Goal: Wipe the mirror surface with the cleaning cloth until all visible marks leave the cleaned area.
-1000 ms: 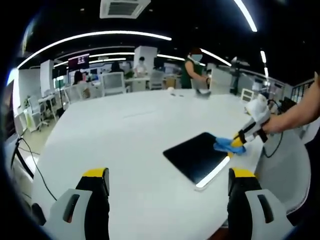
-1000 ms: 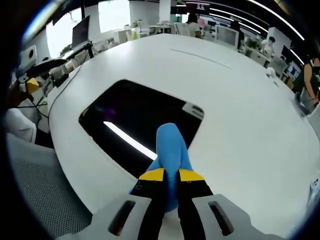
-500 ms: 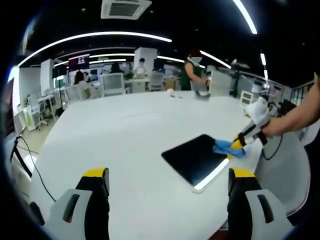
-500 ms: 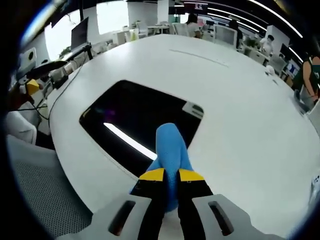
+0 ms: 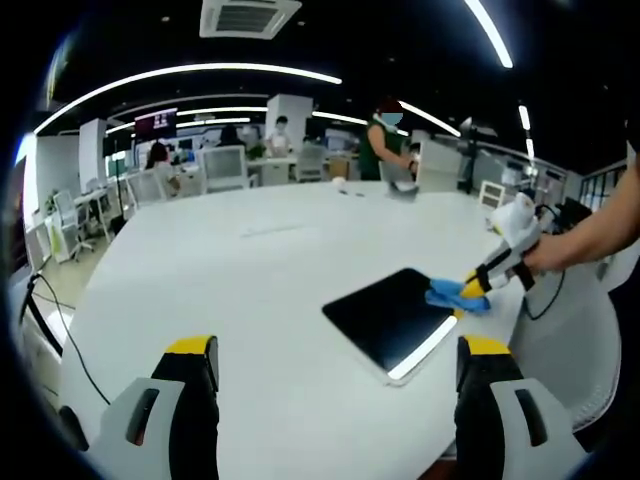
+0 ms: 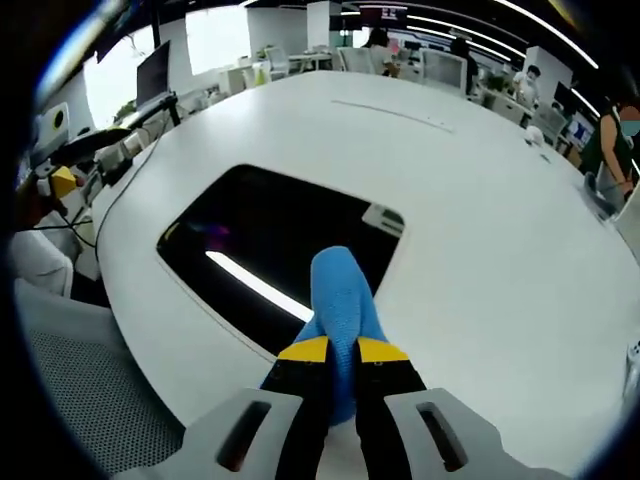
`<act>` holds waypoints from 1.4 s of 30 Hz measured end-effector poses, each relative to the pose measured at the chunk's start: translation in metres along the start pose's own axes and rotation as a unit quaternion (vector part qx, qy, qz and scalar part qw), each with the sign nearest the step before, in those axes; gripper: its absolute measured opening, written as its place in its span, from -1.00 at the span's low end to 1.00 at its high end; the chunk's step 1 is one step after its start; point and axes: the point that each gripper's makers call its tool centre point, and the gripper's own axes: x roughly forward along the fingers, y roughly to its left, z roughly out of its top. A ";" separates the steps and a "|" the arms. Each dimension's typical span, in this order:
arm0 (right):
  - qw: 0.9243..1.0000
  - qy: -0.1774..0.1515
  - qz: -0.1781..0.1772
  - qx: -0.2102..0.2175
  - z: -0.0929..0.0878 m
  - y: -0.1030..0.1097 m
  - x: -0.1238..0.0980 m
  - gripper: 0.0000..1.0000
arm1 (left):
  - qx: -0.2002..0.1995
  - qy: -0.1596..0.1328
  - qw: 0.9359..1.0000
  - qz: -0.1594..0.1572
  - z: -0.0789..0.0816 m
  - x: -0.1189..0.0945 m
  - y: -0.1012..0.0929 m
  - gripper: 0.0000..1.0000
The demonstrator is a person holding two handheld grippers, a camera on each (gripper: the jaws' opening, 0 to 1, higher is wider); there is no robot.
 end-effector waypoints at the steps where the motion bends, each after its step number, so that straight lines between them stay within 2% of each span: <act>1: 1.000 0.001 0.000 -0.002 0.000 0.001 -0.001 -0.93 | -0.001 0.000 1.000 0.001 0.000 0.000 0.000 0.99; 32: 1.000 -0.006 -0.013 0.003 0.000 0.003 0.000 -0.93 | 0.002 -0.001 1.000 -0.001 0.001 0.001 0.001 0.99; 42: 1.000 -0.006 -0.005 -0.004 0.002 0.013 0.000 -0.93 | 0.002 0.000 1.000 -0.002 -0.001 0.000 0.002 0.99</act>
